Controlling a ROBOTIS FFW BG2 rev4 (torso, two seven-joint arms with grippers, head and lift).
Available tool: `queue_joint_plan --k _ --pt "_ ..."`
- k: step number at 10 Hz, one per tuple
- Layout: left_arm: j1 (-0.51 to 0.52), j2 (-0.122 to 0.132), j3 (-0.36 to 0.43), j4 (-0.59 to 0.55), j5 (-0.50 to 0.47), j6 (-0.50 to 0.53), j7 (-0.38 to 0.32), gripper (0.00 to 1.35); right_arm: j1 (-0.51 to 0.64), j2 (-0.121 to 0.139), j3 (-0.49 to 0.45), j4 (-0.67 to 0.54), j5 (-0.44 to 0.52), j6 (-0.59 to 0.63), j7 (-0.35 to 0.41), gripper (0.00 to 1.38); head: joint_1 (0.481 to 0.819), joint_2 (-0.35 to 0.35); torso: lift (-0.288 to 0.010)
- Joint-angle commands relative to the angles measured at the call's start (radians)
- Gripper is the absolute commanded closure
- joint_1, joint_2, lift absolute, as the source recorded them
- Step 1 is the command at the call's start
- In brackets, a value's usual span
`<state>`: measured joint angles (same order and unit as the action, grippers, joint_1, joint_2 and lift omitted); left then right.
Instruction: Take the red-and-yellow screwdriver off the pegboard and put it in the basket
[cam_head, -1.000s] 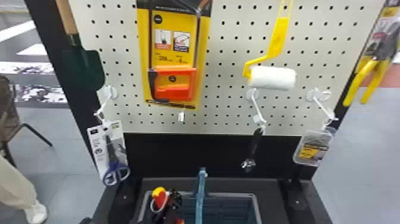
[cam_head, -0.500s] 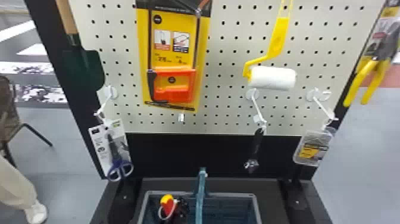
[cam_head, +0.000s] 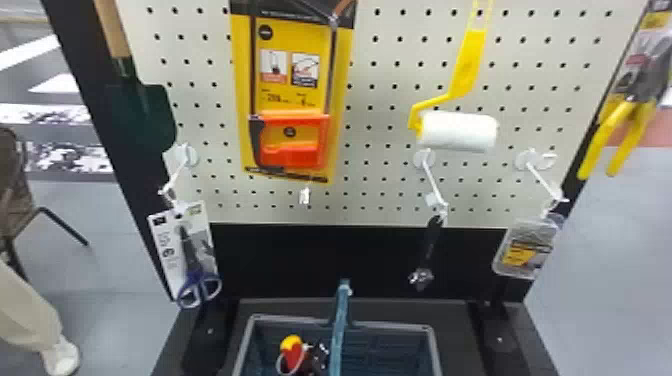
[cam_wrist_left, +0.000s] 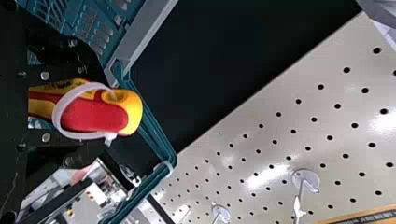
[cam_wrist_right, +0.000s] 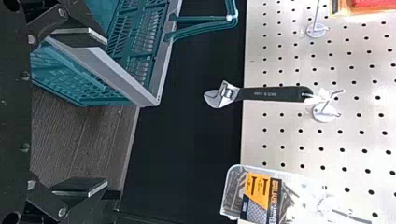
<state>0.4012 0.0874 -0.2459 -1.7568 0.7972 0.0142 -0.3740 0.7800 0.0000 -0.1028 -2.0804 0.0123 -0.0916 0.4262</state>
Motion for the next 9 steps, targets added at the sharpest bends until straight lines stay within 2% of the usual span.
queue_joint_plan --k 1,2,4,9 --pt "-0.016 -0.002 0.005 0.001 -0.021 0.009 -0.017 0.17 0.000 0.001 0.000 0.000 0.000 0.000 0.000 0.23 0.549 0.000 -0.100" --pt "-0.023 0.000 0.004 0.005 -0.027 0.003 -0.026 0.05 0.000 0.001 0.000 0.000 0.000 0.001 0.000 0.23 0.549 0.000 -0.100" --pt "-0.021 -0.003 0.005 0.008 -0.027 -0.007 -0.025 0.22 0.000 0.001 0.000 0.000 0.000 0.001 0.002 0.23 0.549 0.000 -0.100" --pt "-0.021 -0.005 0.004 0.008 -0.029 -0.019 -0.026 0.24 0.000 0.001 0.000 0.003 0.000 0.001 0.003 0.23 0.549 0.000 -0.100"
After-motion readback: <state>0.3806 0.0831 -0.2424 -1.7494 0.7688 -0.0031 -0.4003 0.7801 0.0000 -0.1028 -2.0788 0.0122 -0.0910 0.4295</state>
